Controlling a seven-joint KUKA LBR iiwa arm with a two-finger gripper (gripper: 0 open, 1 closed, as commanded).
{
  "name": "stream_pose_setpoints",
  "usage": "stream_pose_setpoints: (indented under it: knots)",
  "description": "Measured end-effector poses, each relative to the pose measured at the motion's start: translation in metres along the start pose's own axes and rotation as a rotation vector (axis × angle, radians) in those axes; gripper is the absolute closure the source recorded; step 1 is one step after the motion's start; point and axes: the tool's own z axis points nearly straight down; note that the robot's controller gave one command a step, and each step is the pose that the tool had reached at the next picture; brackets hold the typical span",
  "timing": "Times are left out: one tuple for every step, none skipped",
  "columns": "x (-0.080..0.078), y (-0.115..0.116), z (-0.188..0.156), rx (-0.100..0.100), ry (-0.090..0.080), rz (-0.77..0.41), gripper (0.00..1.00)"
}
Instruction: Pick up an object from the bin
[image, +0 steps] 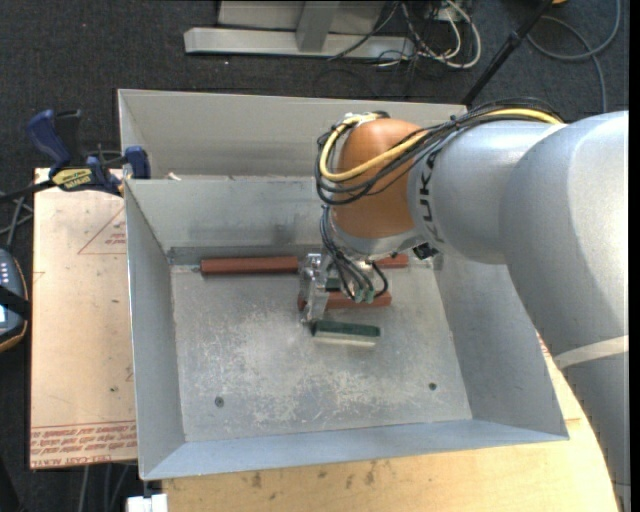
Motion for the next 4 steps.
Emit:
stream_pose_setpoints:
  knots:
    - [0.0,0.0,-0.003,0.0,0.0,0.0,1.0]
    - [0.0,0.0,-0.006,0.001,0.003,0.001,1.0]
    - [0.0,0.0,-0.009,0.001,0.003,0.001,1.0]
    - [0.001,0.0,-0.015,0.001,0.007,0.002,1.0]
